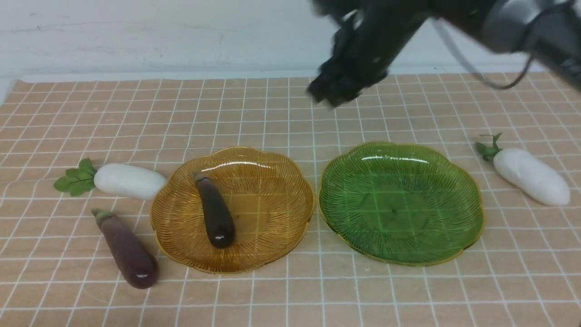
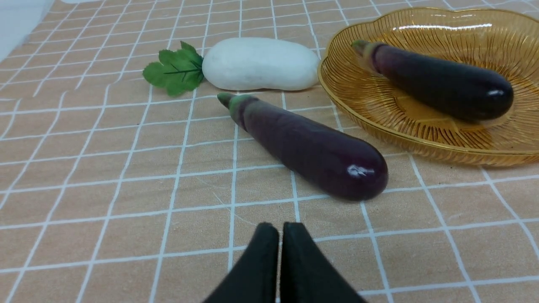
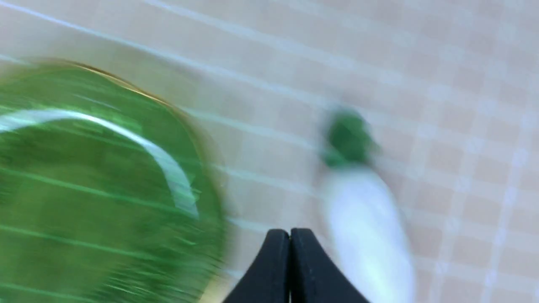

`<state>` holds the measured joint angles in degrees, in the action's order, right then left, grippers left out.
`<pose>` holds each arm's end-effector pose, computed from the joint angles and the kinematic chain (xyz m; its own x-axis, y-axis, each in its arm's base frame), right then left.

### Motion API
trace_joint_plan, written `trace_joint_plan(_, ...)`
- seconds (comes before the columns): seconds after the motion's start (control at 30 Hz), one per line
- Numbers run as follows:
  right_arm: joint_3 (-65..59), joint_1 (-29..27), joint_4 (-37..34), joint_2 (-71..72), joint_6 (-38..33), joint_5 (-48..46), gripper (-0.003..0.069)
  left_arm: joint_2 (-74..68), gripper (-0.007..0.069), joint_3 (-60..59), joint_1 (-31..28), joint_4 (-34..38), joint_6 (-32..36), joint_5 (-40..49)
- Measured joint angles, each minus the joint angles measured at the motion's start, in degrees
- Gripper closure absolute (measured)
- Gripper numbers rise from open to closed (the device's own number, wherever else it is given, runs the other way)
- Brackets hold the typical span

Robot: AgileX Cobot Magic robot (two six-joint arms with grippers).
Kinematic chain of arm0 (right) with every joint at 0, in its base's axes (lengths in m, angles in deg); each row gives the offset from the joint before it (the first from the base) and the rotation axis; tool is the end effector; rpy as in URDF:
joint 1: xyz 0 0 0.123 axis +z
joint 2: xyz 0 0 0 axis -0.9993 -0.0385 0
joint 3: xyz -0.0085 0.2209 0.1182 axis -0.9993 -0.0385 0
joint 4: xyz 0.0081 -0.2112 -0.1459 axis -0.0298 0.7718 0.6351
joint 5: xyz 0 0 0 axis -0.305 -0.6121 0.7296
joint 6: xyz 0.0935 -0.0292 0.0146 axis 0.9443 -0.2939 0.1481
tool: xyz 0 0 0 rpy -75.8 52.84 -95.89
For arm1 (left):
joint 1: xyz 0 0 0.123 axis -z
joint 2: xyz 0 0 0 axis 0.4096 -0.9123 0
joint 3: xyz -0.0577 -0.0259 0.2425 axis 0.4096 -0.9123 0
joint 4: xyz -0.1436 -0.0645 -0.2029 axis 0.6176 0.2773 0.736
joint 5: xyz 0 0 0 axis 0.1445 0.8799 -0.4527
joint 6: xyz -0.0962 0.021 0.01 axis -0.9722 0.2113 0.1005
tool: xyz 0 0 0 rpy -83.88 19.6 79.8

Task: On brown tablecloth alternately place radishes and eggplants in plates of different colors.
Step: 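Place the white radish on the plate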

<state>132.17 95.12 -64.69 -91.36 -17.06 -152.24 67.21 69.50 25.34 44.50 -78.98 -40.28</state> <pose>0.4102 0.0426 0.2763 -0.9110 -0.2530 -0.3257 -0.2179 0.9658 -0.1408 0.0998 -0.0036 0.1682 -0.3031 0.0290 -0.9525 0.0428 0.9989 0.0168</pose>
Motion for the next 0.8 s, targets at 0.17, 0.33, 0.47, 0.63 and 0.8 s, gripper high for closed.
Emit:
trace_joint_plan(0.17,-1.8,-7.9,0.0,-4.6,0.2,-0.2,0.0517,0.0,0.0627,0.0,0.0,0.0,0.0,0.0)
trace_joint_plan(0.33,-2.0,-10.2,0.0,-9.3,-0.4,0.0,0.0274,0.0,0.0627,0.0,0.0,0.0,0.0,0.0)
trace_joint_plan(0.47,-2.0,-10.3,0.3,-12.1,-0.9,0.2,0.0087,0.0,0.0627,0.0,0.0,0.0,0.0,0.0)
trace_joint_plan(0.63,-2.1,-10.3,1.0,-15.3,-1.2,0.5,-0.0013,0.0,0.0627,0.0,0.0,0.0,0.0,0.0)
trace_joint_plan(0.8,-2.1,-10.3,1.5,-19.1,-2.5,0.9,-0.0027,0.0,0.0627,0.0,0.0,0.0,0.0,0.0)
